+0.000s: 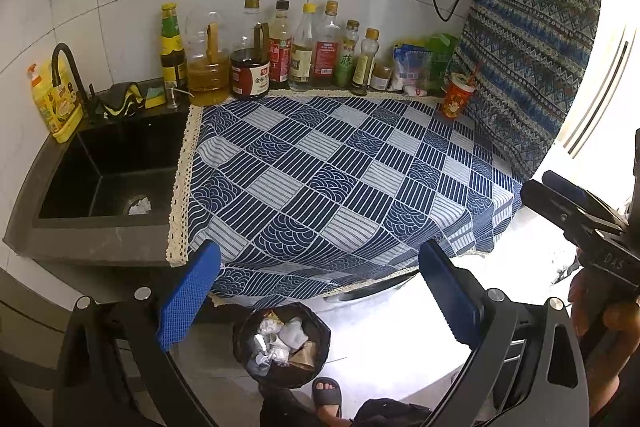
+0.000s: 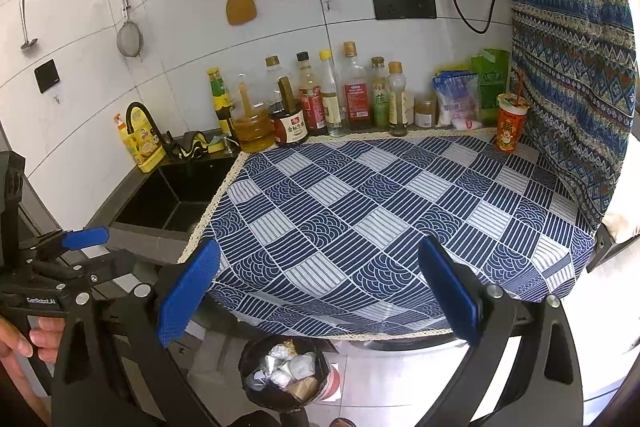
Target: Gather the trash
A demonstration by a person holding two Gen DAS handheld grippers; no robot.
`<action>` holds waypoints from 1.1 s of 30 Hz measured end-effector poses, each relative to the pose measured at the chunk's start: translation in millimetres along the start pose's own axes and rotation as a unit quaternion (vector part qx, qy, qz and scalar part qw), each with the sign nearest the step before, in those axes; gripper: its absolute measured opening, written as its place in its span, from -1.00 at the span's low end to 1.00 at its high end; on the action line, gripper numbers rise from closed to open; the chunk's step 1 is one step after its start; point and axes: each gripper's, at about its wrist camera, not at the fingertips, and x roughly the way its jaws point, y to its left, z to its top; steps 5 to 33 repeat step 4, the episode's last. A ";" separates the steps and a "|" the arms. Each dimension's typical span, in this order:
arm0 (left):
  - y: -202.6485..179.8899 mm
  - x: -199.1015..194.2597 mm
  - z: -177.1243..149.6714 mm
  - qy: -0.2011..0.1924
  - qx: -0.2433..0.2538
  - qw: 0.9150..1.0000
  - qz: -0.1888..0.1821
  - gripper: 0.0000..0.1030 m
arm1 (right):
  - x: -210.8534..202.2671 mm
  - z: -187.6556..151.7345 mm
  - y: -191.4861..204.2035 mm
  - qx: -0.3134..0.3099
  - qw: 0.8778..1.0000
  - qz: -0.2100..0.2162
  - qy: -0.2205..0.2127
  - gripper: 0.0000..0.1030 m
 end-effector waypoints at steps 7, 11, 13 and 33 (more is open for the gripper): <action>1.1 0.0 -0.3 0.000 -0.008 1.000 -0.001 0.87 | 0.3 -0.5 -2.3 0.001 1.000 -0.001 0.002 0.90; 1.1 0.0 -0.3 0.000 -0.008 1.000 -0.001 0.87 | 0.3 -0.5 -2.3 0.001 1.000 -0.001 0.002 0.90; 1.1 0.0 -0.3 0.000 -0.008 1.000 -0.001 0.87 | 0.3 -0.5 -2.3 0.001 1.000 -0.001 0.002 0.90; 1.1 0.0 -0.3 0.000 -0.008 1.000 -0.001 0.87 | 0.3 -0.5 -2.3 0.001 1.000 -0.001 0.002 0.90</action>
